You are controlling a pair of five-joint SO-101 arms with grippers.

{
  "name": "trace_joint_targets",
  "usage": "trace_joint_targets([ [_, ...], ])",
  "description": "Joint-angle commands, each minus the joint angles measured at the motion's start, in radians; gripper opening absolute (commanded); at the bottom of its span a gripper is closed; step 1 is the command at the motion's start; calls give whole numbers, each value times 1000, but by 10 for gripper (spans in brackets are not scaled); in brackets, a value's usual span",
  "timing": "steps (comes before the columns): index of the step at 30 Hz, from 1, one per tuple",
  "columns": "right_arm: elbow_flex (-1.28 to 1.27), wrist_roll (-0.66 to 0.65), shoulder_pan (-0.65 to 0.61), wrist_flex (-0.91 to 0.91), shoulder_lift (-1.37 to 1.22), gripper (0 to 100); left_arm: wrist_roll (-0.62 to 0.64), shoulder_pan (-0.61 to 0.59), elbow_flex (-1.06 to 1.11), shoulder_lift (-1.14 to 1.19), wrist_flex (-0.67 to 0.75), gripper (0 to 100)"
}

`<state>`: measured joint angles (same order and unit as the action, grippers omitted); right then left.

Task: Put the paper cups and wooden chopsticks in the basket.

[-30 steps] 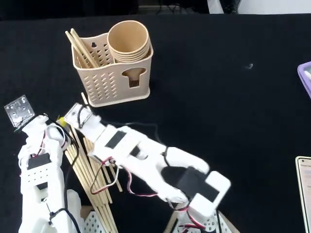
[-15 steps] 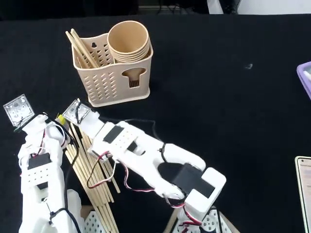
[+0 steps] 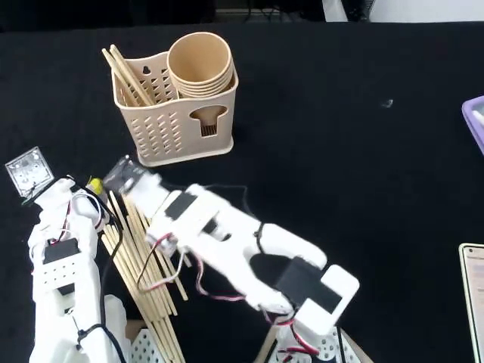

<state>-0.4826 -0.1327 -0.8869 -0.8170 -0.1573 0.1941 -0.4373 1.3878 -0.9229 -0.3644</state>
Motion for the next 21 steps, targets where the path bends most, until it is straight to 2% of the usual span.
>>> trace_joint_targets([
  [1,30,9,-78,55,25,191,11,-5,-5,-11,14,188],
  [3,31,9,-81,83,-7,206,11,-5,-5,-11,14,188],
  [6,36,5,-78,115,-61,171,11,-5,-5,-11,14,188],
  [10,90,3,-77,66,-84,126,11,-5,-5,-12,14,188],
  [15,84,2,-68,54,-84,7,11,-5,-5,-12,14,188],
  [21,88,0,3,-3,-51,11,11,-5,-5,-12,14,188],
])
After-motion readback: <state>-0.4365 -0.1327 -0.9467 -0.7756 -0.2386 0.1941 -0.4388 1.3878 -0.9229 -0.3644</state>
